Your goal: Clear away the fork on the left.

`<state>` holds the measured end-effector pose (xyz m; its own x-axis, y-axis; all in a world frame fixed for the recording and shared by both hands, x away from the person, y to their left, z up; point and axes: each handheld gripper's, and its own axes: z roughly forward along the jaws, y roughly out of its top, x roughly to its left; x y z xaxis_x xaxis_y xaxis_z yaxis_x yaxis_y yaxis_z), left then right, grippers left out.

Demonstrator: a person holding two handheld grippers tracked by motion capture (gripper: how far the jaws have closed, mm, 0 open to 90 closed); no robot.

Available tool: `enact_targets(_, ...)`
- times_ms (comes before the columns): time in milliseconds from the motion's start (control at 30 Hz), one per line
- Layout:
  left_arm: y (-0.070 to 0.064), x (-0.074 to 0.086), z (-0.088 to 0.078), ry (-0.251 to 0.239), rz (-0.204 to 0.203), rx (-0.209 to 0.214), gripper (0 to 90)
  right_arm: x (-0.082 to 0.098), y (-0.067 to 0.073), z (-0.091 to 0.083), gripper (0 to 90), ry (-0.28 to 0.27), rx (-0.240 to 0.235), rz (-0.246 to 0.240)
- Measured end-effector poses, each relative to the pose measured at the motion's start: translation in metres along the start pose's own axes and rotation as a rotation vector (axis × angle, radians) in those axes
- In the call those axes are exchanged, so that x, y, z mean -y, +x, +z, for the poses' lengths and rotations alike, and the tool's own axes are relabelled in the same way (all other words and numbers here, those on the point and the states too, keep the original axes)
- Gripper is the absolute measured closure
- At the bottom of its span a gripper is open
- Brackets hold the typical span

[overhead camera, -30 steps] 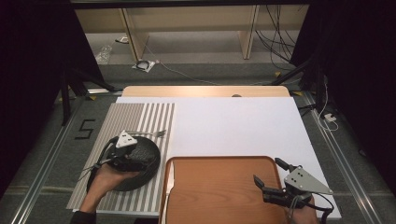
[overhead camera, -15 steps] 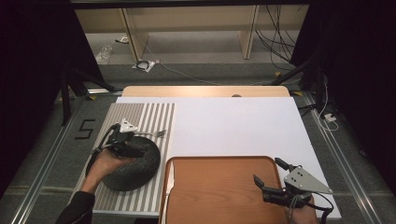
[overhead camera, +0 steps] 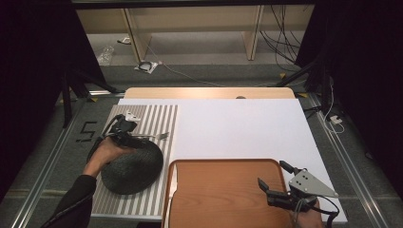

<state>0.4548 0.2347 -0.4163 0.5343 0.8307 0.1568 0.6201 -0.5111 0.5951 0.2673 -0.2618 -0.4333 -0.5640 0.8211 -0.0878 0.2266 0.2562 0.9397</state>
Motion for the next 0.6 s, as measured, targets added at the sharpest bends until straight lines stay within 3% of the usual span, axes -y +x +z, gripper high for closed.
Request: enact_targets(600,0.026,-0.019,0.034,0.12,0.03,-0.018,23.3,0.001,-0.001,-0.001,12.0,0.0,0.0,0.005)
